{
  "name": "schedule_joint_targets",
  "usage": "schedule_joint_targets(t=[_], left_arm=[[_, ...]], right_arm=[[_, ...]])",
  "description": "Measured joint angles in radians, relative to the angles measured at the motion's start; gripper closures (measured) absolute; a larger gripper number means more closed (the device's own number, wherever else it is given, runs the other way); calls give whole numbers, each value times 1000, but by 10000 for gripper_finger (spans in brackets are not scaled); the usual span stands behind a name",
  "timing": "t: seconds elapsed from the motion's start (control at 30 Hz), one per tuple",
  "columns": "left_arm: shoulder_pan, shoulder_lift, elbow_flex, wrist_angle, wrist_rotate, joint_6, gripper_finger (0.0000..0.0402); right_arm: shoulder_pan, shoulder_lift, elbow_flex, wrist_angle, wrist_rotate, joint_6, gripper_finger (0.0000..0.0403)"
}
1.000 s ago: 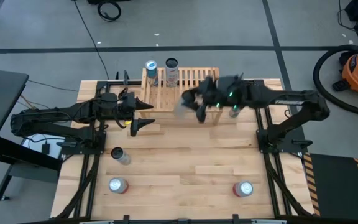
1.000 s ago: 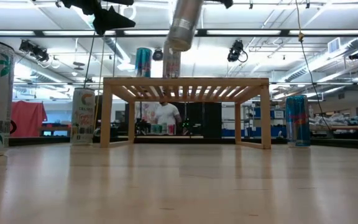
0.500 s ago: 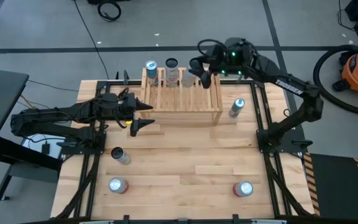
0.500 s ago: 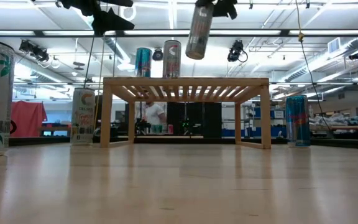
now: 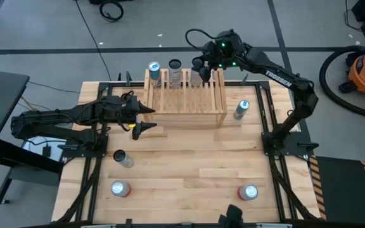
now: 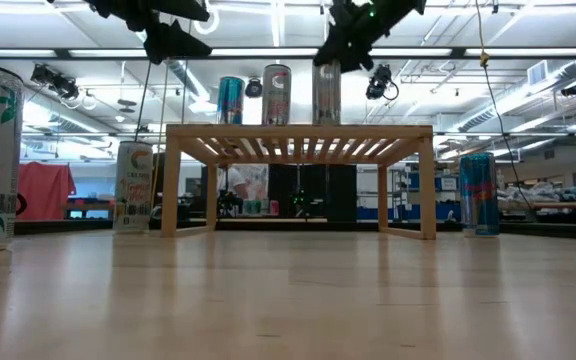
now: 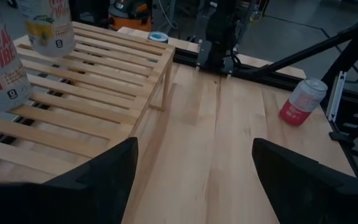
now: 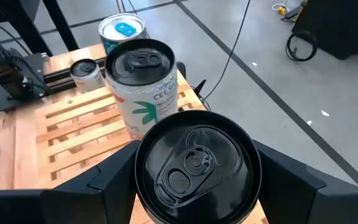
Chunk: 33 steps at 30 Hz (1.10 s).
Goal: Place canned beverage on shelf
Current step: Put the bottom white yellow soda can on the shelf
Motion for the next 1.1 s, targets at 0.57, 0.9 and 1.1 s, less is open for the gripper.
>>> schedule_joint_targets(t=[0.57, 0.9, 1.1], left_arm=[[0, 0, 0, -6, 0, 2, 83], [0, 0, 0, -6, 0, 2, 83], [0, 0, 0, -7, 0, 1, 83]], right_arm=[[-7, 40, 0, -8, -15, -14, 131], [-8, 38, 0, -21, -20, -8, 97], [-8, 38, 0, -20, -23, -7, 86]])
